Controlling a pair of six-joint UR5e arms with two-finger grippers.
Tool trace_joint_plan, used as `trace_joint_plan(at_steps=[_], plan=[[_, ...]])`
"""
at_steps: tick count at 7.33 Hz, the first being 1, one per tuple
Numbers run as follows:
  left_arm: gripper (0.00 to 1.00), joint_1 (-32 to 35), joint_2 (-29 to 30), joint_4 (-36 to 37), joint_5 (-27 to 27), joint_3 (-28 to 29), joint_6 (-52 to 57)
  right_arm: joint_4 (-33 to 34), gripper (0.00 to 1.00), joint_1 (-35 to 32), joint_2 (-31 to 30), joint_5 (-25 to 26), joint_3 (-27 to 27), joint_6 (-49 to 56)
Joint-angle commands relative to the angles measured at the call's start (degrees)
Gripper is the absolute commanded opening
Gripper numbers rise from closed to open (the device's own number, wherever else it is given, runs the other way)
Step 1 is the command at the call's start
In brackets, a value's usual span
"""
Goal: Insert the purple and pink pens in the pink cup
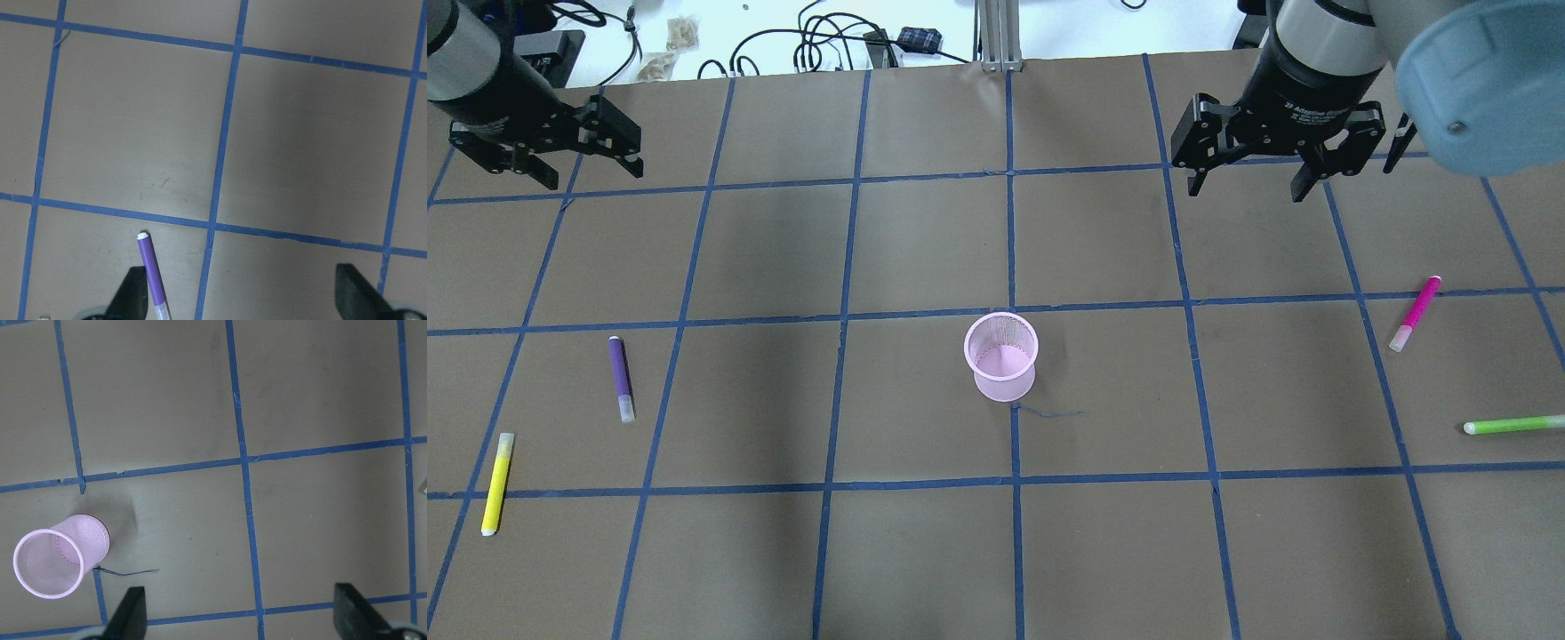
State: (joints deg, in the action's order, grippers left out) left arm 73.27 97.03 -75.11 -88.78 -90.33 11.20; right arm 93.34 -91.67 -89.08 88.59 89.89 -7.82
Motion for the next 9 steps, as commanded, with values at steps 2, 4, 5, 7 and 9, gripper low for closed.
trace_joint_plan(at_steps=[2,4,5,7,9], plan=[[1.0,10.2,-4.6,-4.9,-0.4,-0.5,-5.8,0.0,1.0,0.0,0.0,-0.1,0.0,0.1],[1.0,10.8,-6.5,-8.6,-0.3,-0.6,-6.0,0.0,1.0,0.1,0.0,-0.1,0.0,0.1],[1.0,10.8,-6.9,-9.3,-0.3,-0.6,-5.9,0.0,1.0,0.5,0.2,0.0,-0.1,0.8],[1.0,11.5,-6.4,-9.3,-0.1,-0.5,-5.9,0.2,1.0,3.8,0.4,3.0,-0.3,15.0],[1.0,12.2,-6.9,-10.7,-0.2,-0.6,-5.7,-1.2,1.0,12.8,0.4,3.0,0.1,35.4]])
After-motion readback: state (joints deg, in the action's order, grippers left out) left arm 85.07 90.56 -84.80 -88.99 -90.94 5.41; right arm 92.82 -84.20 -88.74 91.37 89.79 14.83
